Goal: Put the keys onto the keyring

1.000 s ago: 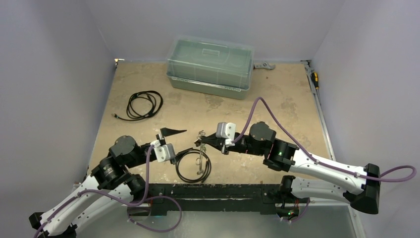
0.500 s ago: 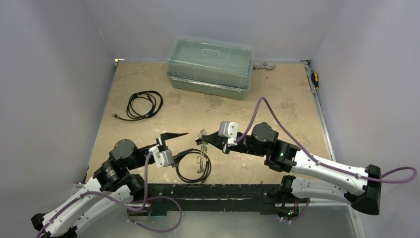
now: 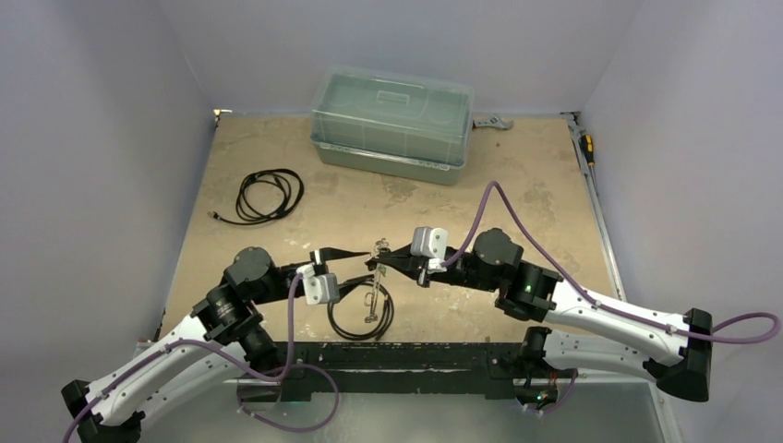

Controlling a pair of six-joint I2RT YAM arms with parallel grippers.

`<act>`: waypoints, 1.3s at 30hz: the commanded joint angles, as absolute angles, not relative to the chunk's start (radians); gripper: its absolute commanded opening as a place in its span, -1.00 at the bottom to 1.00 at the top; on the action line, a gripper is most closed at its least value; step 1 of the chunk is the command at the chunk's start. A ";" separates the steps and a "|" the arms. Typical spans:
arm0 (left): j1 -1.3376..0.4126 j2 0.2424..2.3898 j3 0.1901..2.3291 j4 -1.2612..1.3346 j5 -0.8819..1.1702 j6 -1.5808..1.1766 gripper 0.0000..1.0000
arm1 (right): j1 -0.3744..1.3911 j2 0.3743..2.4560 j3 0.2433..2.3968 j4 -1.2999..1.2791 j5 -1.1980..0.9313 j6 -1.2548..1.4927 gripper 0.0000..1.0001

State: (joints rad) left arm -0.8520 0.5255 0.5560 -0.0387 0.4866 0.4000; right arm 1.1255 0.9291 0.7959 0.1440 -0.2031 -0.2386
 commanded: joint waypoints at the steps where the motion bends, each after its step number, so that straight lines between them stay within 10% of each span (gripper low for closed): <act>1: -0.848 0.525 0.558 0.026 0.502 0.375 -0.14 | 1.124 0.886 0.801 0.221 -0.236 -0.230 -1.00; 14: -0.835 0.549 0.566 0.052 0.517 0.345 -0.31 | 1.125 0.900 0.809 0.209 -0.274 -0.238 -1.00; 21: -0.823 0.547 0.570 0.050 0.540 0.348 -0.98 | 1.124 0.906 0.812 0.206 -0.278 -0.239 -1.00; 39: -0.819 0.572 0.559 0.035 0.690 0.334 -1.00 | 1.124 0.899 0.794 0.258 -0.214 -0.223 -1.00</act>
